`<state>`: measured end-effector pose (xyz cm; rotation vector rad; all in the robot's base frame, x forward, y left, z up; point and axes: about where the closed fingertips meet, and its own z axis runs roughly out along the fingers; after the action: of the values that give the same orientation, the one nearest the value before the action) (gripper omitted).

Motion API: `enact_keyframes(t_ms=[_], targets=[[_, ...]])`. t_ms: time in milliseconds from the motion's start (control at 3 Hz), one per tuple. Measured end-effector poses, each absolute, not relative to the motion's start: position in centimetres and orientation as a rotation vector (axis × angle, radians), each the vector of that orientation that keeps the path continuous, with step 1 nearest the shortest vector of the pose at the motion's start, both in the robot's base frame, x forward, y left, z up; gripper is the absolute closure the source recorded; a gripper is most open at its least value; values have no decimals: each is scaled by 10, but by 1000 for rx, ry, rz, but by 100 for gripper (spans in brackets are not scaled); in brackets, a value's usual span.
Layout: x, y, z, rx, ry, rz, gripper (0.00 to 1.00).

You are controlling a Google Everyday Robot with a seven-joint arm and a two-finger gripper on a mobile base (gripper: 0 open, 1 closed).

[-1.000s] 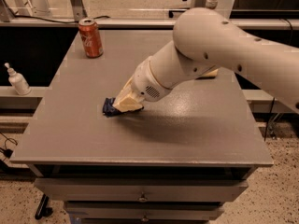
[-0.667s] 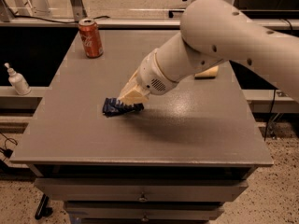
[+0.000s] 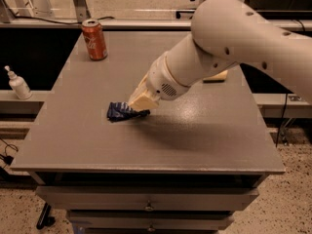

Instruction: Move rxbar blueberry near coke can

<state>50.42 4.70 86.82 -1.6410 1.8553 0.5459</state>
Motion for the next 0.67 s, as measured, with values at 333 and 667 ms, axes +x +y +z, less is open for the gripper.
enact_keyframes(t_ms=[333,667], targets=[[502,53,855,-1657,1859,563,61],[505,58,850,-1671,1851,566,37]])
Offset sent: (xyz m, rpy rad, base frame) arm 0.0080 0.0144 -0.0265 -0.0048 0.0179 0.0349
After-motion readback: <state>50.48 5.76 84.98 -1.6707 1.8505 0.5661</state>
